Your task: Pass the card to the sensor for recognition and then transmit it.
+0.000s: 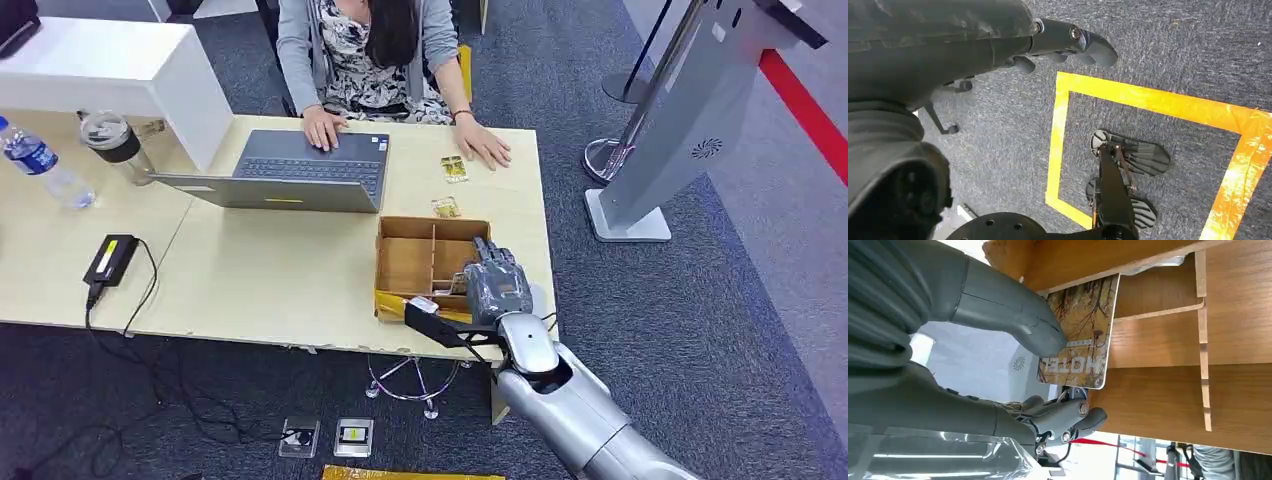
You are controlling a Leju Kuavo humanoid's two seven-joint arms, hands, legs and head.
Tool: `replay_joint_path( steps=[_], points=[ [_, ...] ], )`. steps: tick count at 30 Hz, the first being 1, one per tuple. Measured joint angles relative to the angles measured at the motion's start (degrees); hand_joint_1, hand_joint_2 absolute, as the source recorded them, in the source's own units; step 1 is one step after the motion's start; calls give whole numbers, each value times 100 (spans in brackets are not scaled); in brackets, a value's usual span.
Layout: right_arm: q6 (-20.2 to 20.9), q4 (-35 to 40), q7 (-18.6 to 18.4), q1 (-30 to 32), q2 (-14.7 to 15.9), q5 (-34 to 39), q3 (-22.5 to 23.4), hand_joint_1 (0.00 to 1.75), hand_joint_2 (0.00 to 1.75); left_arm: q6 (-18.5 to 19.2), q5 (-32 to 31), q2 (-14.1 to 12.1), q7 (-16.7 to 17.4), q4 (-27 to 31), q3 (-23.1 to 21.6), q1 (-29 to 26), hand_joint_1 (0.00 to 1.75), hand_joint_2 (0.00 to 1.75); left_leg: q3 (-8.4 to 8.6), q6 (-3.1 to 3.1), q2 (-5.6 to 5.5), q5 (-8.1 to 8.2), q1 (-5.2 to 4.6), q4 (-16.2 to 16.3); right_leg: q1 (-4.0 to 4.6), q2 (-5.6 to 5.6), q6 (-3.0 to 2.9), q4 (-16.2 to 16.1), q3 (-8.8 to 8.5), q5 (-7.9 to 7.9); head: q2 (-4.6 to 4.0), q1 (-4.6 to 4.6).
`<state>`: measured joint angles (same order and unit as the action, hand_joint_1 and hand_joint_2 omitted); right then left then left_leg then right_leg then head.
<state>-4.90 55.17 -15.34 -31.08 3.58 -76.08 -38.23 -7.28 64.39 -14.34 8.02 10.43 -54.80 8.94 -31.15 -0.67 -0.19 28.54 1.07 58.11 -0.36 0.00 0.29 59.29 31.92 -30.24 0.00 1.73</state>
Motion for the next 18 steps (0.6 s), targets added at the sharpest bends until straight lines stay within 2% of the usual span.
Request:
replay_joint_path(
  steps=[12, 15, 18],
  points=[
    [11, 110, 181, -206, -92, 131, 0, 175, 175, 2, 9, 0, -53, 0, 2, -1, 0, 0, -1, 0, 0, -1, 0, 0, 0, 0, 1, 2, 0, 2, 0, 0],
    [74, 309, 258, -516, -94, 160, 53, 175, 175, 2, -26, 0, -81, 0, 0, -1, 0, 0, -2, 1, 1, -3, 0, 0, -1, 1, 1, 2, 1, 4, 0, 2],
    [35, 477, 505, -909, -116, 385, 155, 175, 175, 13, -94, 0, -140, 0, -2, -1, 0, 0, -3, 0, 1, -8, -1, 0, -1, 0, -1, 2, 0, 8, 0, 2]
  ],
)
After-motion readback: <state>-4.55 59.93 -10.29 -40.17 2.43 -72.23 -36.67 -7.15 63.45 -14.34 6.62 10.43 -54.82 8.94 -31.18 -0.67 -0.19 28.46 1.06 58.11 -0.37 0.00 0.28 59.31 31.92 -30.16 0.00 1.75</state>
